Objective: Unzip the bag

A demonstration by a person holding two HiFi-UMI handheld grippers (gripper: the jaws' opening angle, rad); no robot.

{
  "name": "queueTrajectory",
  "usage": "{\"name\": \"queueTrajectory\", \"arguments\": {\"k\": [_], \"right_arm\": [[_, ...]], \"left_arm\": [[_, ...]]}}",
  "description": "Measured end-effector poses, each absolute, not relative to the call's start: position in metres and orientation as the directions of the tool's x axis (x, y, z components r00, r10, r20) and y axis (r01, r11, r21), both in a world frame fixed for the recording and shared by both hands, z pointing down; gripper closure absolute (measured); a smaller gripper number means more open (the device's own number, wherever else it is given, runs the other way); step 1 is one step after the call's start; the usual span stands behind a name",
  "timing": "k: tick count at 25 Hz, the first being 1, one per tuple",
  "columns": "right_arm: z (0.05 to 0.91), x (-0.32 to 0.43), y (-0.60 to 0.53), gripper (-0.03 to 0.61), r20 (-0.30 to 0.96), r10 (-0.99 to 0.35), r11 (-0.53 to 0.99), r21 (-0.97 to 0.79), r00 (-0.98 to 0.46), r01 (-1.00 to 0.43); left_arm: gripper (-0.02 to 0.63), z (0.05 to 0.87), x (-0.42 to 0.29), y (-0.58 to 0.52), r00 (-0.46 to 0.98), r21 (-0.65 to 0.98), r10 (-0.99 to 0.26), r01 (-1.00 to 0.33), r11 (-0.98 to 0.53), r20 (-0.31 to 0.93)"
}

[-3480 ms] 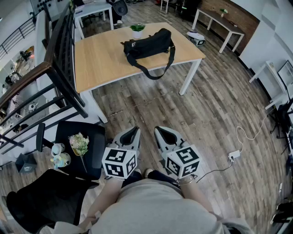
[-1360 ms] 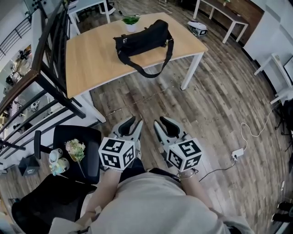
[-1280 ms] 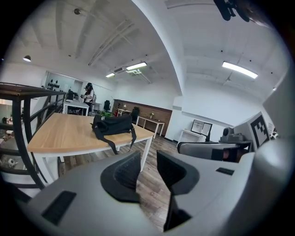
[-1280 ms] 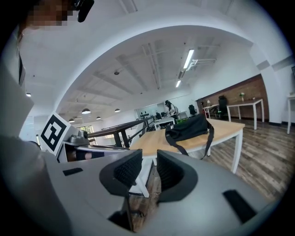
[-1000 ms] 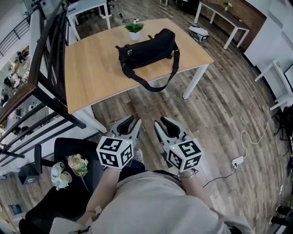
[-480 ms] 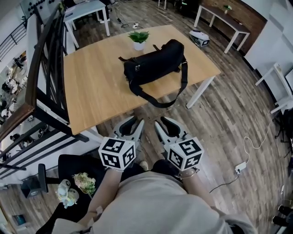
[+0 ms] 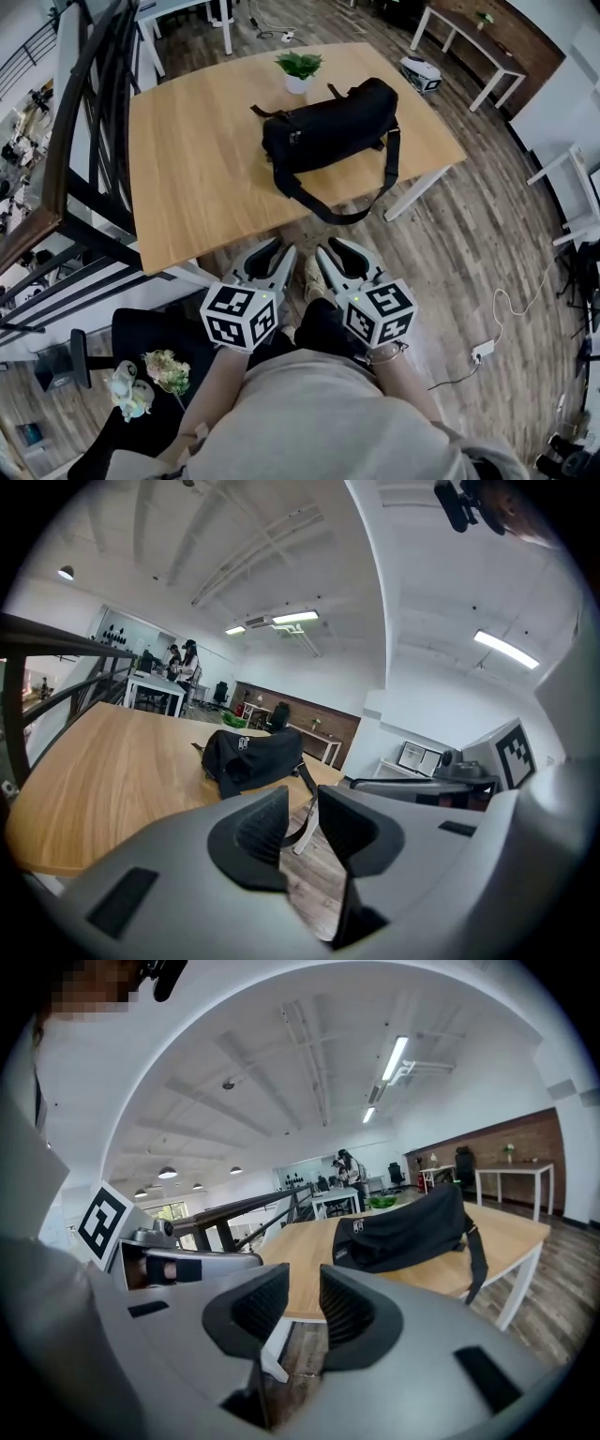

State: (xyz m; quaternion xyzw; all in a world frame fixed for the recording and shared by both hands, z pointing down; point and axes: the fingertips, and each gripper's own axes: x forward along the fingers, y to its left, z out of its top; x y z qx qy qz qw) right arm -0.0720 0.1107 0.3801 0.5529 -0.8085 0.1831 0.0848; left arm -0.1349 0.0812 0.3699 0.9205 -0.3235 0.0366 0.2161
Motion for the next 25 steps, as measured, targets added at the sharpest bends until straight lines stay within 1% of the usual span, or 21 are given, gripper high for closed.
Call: {"name": "queueTrajectory", "arguments": {"k": [3, 8, 14, 25], "right_arm": [[0.382, -0.073, 0.089, 0.483, 0.341, -0.849, 0.346, -0.222, -0.405, -0.912], [0.382, -0.064, 0.044, 0.482, 0.342, -0.832, 0.395, -0.188, -0.437, -0.899], [0.388, -0.045, -0.013, 0.483, 0.336, -0.806, 0.440, -0.209, -0.487, -0.873], [0.381, -0.008, -0.102, 0.488, 0.320, -0.749, 0.548, -0.195, -0.581, -0.814]], "left_arm": [[0.502, 0.374, -0.136, 0.062, 0.771, 0.374, -0.599, -0.632, -0.679, 0.217], [0.502, 0.377, -0.126, 0.024, 0.741, 0.354, -0.626, -0.669, -0.654, 0.242], [0.502, 0.378, -0.107, -0.032, 0.705, 0.332, -0.656, -0.708, -0.623, 0.270], [0.502, 0.380, -0.072, -0.113, 0.622, 0.334, -0.724, -0.778, -0.532, 0.299]]}}
